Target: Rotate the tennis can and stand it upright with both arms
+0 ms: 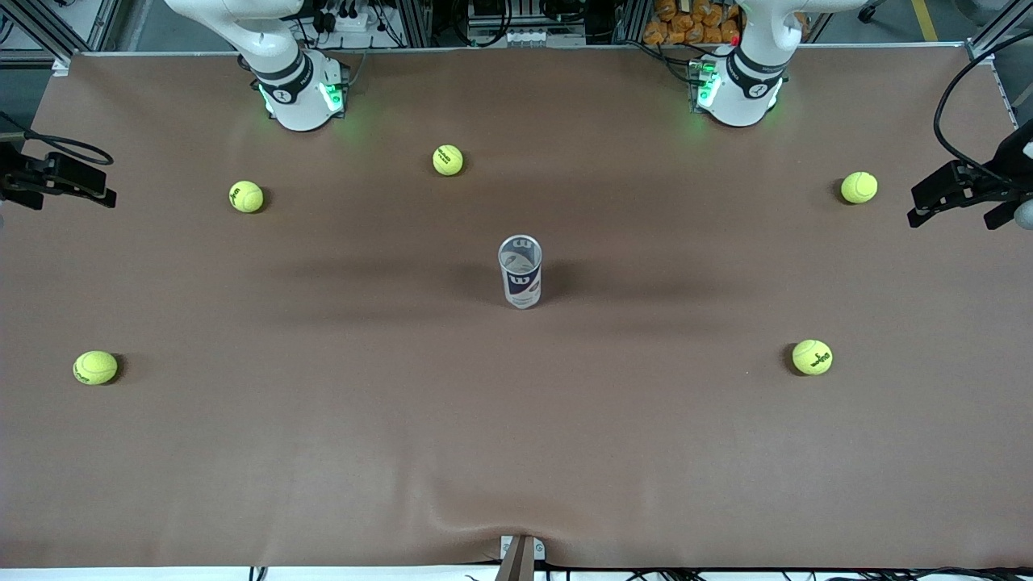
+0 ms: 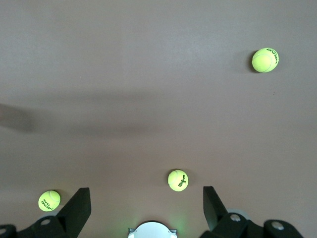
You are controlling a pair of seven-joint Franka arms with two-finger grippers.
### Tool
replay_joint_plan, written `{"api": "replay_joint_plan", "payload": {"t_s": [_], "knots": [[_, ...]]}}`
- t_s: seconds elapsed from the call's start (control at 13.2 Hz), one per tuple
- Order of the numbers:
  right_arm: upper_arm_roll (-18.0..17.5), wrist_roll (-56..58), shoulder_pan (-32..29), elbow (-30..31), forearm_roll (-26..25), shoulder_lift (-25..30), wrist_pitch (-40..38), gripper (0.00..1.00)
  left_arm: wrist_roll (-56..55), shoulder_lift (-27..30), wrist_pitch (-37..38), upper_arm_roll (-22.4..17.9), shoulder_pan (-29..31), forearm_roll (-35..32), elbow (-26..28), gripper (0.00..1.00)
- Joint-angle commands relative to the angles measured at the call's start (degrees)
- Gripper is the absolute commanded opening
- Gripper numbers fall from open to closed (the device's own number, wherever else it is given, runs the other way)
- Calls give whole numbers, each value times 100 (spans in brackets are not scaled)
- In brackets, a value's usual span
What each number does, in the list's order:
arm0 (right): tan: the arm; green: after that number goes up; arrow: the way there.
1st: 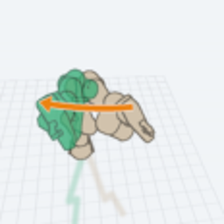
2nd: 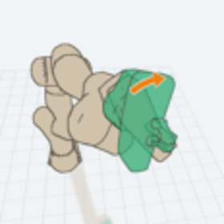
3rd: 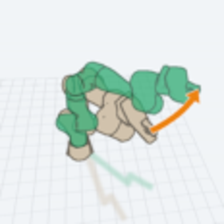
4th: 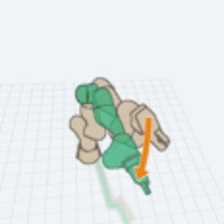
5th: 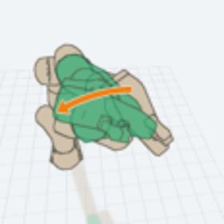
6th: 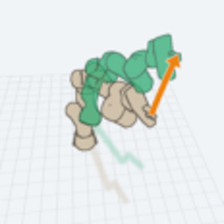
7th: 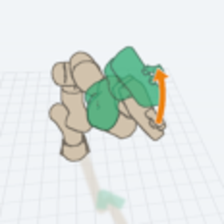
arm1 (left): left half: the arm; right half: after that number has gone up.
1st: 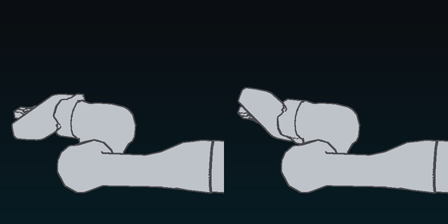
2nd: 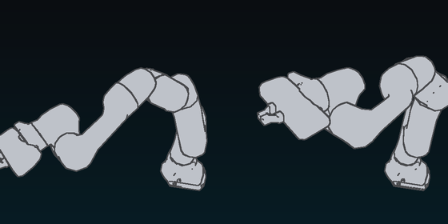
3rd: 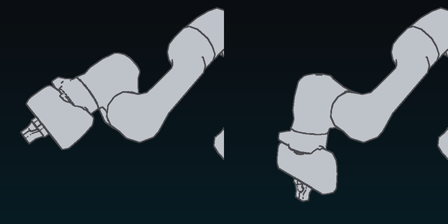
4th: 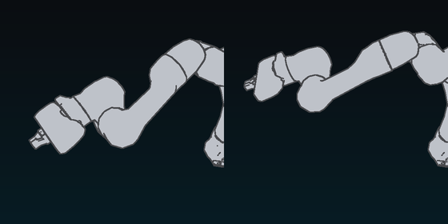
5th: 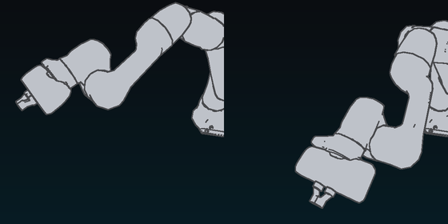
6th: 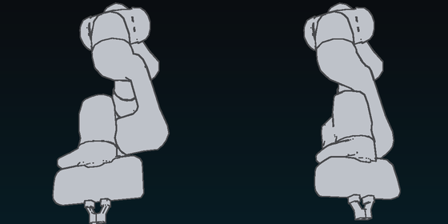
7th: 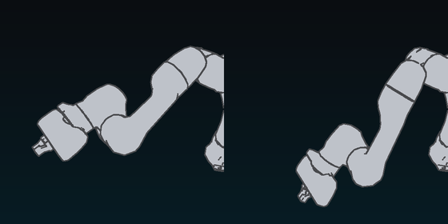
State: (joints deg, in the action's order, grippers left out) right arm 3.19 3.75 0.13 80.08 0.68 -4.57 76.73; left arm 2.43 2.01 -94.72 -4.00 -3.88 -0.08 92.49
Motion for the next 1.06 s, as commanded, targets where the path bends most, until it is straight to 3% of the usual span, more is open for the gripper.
{"api": "replay_joint_plan", "payload": {"t_s": [0.0,0.99], "knots": [[6,3,-13,-36,38,18,0,100,-128,133,-2,-22,-60,-54,94,100],[-3,-6,-13,-36,38,18,-9,100,-137,124,24,-5,-60,-45,94,100]]}}
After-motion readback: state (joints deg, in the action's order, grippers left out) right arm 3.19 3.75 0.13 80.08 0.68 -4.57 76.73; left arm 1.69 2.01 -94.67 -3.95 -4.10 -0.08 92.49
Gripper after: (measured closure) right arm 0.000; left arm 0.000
